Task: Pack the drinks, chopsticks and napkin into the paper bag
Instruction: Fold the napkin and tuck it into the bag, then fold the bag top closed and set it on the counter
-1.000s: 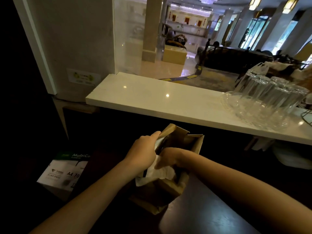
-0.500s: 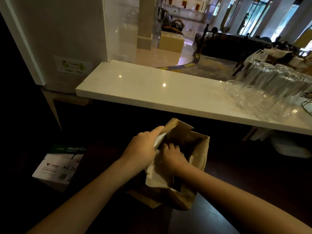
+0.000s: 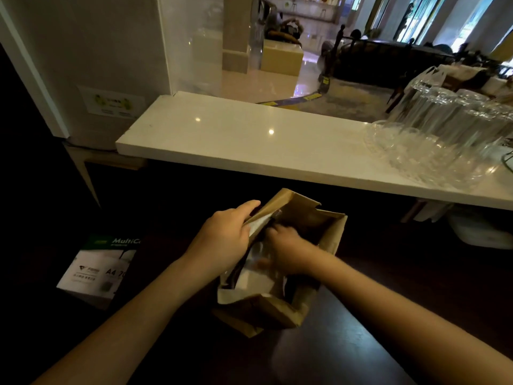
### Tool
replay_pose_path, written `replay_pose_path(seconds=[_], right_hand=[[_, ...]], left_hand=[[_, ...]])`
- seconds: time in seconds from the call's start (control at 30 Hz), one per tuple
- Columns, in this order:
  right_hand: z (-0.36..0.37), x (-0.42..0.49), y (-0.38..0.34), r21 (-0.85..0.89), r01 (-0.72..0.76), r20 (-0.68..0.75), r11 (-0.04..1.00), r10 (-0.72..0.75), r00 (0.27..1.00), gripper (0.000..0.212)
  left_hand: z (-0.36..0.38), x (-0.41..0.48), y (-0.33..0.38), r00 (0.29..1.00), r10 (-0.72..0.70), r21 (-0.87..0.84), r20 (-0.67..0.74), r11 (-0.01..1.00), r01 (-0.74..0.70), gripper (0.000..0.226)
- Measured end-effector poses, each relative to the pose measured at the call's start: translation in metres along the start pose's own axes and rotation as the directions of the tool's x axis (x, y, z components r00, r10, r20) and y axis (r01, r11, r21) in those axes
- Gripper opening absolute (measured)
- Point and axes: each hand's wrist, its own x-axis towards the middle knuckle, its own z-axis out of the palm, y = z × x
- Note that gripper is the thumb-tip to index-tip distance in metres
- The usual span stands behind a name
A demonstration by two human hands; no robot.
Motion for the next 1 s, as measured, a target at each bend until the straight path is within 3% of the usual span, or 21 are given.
replay_pose_path(seconds=[0.07,0.13,0.23,0.27,0.33,0.4,0.5,0.63,0.8,1.0], right_hand=[[-0.030,-0.013,0.004,0.005,0.098,-0.185,0.995,-0.096,0.978,0.043],[-0.055,-0.025,0.013,0.044,0.133,-0.401,0.990,-0.105,0.910,0.024],[-0.077,-0.030,0.034,0.052,0.112,-0.636,0.992,-0.053,0.770,0.030],[-0.080,-0.027,0.041,0.035,0.076,-0.621,0.996,-0.038,0.783,0.041],[-0.082,-0.014,0.050,0.042,-0.003,-0.442,0.999,0.022,0.897,0.052],[-0.079,-0.002,0.052,0.105,0.011,-0.292,0.994,0.020,0.956,0.038],[-0.076,0.009,0.052,0.208,0.123,-0.341,0.970,-0.046,0.939,0.022],[-0.078,0.017,0.053,0.338,0.193,-0.414,0.921,-0.038,0.909,0.021],[-0.081,0.032,0.046,0.484,0.178,-0.399,0.857,0.035,0.916,0.020],[-0.068,0.012,0.043,0.639,0.146,-0.185,0.755,-0.033,0.982,0.024]], left_hand=[[-0.007,-0.001,0.000,1.000,-0.006,0.060,0.013,0.998,0.005,0.057],[-0.011,-0.006,0.000,0.999,-0.028,0.209,0.038,0.978,0.020,0.072],[-0.010,-0.018,0.003,0.998,-0.066,0.342,0.022,0.938,0.055,0.082],[-0.009,-0.021,0.004,0.998,-0.066,0.367,0.001,0.928,0.061,0.081],[-0.007,-0.024,0.007,0.997,-0.068,0.375,-0.027,0.924,0.073,0.076],[-0.008,-0.023,0.011,0.994,-0.096,0.319,-0.049,0.942,0.106,0.066],[-0.011,-0.023,0.016,0.989,-0.129,0.251,-0.072,0.957,0.143,0.052],[-0.015,-0.025,0.025,0.977,-0.212,0.035,-0.003,0.977,0.212,0.038],[0.001,-0.022,0.042,0.937,-0.334,-0.216,0.102,0.912,0.349,0.052],[0.004,-0.016,0.037,0.922,-0.342,-0.181,0.181,0.910,0.373,0.070]])
